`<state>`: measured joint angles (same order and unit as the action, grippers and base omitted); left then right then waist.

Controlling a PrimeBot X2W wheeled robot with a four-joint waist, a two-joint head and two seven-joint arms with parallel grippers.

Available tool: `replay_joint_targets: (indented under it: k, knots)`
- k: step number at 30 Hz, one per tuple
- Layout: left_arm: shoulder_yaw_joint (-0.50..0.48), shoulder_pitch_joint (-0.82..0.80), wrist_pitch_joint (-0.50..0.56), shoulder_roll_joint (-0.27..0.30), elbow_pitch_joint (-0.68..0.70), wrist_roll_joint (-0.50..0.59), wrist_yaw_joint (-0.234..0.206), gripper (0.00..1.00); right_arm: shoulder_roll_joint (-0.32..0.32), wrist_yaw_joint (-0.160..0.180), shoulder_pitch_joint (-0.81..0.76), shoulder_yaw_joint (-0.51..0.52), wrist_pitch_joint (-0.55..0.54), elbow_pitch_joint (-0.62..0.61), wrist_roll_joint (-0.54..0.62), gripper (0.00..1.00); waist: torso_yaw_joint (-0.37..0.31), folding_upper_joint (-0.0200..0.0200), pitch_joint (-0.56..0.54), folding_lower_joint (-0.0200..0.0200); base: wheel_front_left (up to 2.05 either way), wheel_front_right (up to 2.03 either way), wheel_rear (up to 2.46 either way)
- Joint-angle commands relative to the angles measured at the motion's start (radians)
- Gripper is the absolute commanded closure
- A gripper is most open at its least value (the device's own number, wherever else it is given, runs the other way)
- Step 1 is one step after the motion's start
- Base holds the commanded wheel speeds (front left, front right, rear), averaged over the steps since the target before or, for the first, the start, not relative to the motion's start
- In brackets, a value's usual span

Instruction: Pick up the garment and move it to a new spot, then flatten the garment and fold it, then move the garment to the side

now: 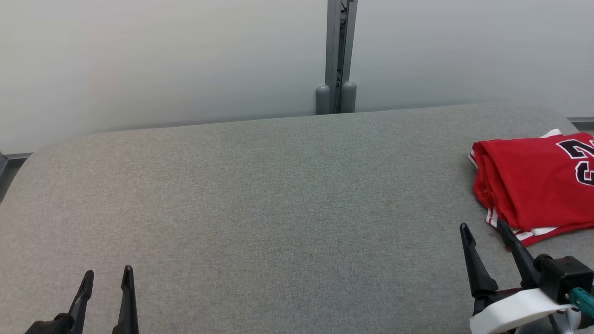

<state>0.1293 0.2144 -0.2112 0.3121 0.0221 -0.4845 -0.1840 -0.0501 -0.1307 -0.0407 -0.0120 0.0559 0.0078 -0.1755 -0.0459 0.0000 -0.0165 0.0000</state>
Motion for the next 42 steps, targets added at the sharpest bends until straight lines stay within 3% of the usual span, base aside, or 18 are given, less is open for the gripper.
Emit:
replay_joint_targets:
  k: [1,15,16,21,42]
  knots:
    - [0.000,0.003,0.002,0.007,0.000,-0.001,-0.006,0.00,-0.002,0.000,-0.006,0.001,-0.003,0.000,-0.001,0.00,0.000,0.0000,-0.001,0.0000,0.00,0.00,0.00]
    - [0.013,0.009,0.011,0.010,0.015,0.000,-0.018,0.00,-0.002,0.000,-0.003,-0.002,0.000,-0.002,-0.002,0.00,-0.001,0.0000,-0.001,0.0000,0.00,0.00,0.00]
    - [0.014,0.002,0.009,0.002,0.012,0.000,-0.015,1.00,0.000,0.000,0.000,-0.003,-0.003,0.001,-0.002,1.00,-0.001,0.0000,-0.001,0.0000,0.00,0.00,0.00]
    - [0.023,0.006,0.012,-0.024,-0.018,-0.009,-0.013,1.00,0.007,0.000,-0.017,-0.005,-0.002,0.030,-0.012,1.00,-0.001,0.0000,0.000,0.0000,0.00,0.00,0.00]
    - [-0.039,-0.085,0.088,-0.079,-0.087,-0.319,0.075,1.00,-0.013,0.000,0.030,0.007,-0.029,0.084,-0.416,1.00,0.007,0.0000,0.003,0.0000,0.00,0.00,0.00]
